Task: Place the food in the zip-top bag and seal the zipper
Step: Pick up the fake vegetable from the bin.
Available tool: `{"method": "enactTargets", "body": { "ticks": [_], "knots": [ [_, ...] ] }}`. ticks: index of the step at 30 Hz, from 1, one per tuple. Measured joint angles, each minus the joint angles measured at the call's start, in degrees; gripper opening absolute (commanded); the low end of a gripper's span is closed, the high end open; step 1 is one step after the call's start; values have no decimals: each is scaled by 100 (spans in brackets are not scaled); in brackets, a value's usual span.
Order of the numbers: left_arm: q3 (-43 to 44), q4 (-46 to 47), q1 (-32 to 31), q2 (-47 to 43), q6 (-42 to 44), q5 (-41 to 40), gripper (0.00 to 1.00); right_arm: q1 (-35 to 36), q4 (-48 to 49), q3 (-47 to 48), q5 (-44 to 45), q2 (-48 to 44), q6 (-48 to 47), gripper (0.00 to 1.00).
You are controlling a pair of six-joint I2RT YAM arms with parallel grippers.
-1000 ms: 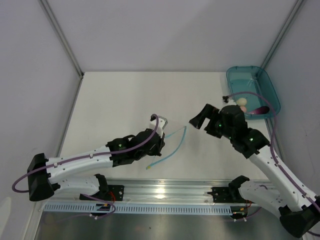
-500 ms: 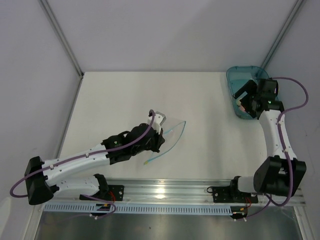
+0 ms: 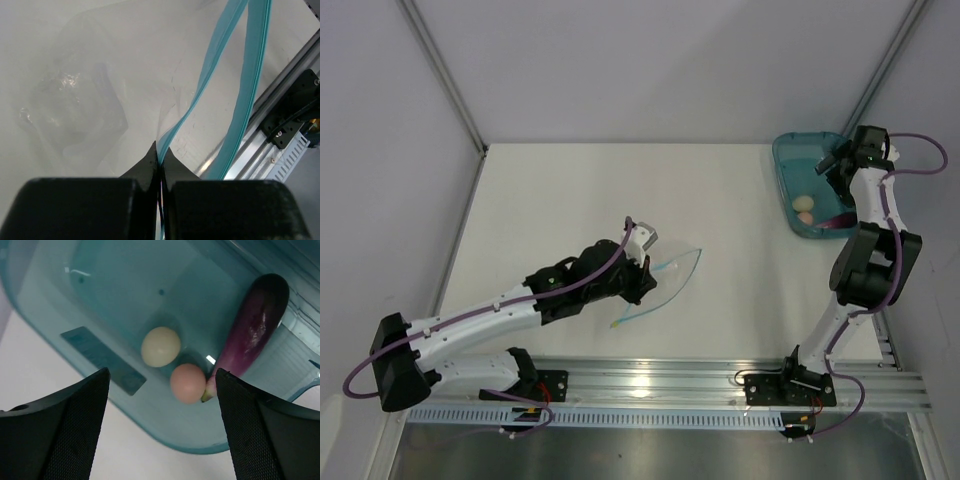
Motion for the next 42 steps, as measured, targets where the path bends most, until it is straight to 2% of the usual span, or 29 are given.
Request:
{"method": "enactTargets", "body": {
  "ticks": [11, 21, 32, 38, 40, 41, 42],
  "knots": [
    [0, 33, 103, 221, 7, 570, 1, -140, -601, 881, 837, 1300, -11, 86],
    [0, 138, 262, 271, -2, 778, 1, -133, -1102, 949, 1655, 1528, 87, 82],
    [-2, 162, 385, 299, -13, 896, 1, -133, -1115, 949, 1838, 1856, 188, 76],
    [0, 146, 426, 396, -50, 955, 0, -136, -1080, 949, 1836, 2039, 184, 65],
    [0, 114, 431, 422, -59, 990, 1, -136, -1064, 949, 1829, 2074, 177, 53],
    [0, 87, 433, 424, -61, 1001, 1, -136, -1049, 946, 1816, 2085, 173, 44],
    [9, 55, 433, 424, -61, 1012, 1, -136, -1029, 946, 1799, 2092, 184, 42]
  ]
}}
